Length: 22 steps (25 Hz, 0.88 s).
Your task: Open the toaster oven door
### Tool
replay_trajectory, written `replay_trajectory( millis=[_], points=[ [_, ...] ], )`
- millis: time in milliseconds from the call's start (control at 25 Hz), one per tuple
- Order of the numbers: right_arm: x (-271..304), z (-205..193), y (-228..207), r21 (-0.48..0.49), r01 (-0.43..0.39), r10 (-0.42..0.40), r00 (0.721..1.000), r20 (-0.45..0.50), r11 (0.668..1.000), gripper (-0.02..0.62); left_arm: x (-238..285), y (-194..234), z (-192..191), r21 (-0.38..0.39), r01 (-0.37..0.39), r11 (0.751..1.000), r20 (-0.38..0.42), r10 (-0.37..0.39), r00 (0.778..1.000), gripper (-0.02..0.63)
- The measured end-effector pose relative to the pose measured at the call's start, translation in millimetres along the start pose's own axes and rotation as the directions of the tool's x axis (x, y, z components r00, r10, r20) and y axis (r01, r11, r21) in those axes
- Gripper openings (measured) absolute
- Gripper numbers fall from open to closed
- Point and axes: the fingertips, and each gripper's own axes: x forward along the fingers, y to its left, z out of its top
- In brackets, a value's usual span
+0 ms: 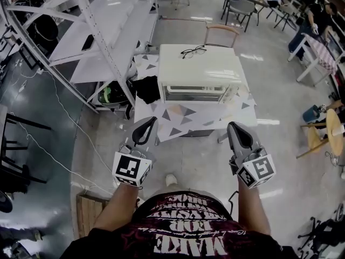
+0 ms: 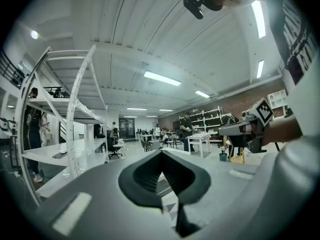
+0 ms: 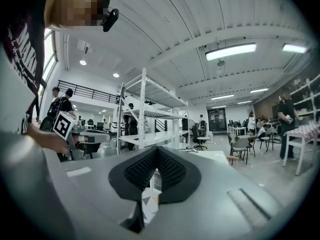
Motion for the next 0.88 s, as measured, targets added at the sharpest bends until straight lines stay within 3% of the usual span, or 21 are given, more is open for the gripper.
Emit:
replay_trajectory(
  millis=[440,880],
  points=[
    [14.3,5.6,2.5,-0.006,0.007,-0.007,1.000,-0.001,1.000,0.025,33.9,1.1,-0.3,-0.007,0.081,0.997,0.013,-0.081,0.997,0.002],
    [57.7,-5.1,-32.6,0.023,-0.070,0.070,0.997,-0.010,0.997,0.025,68.4,11.8,-18.1,-0.019,0.032,0.999,-0.041,-0.032,0.999,0.002]
  ],
)
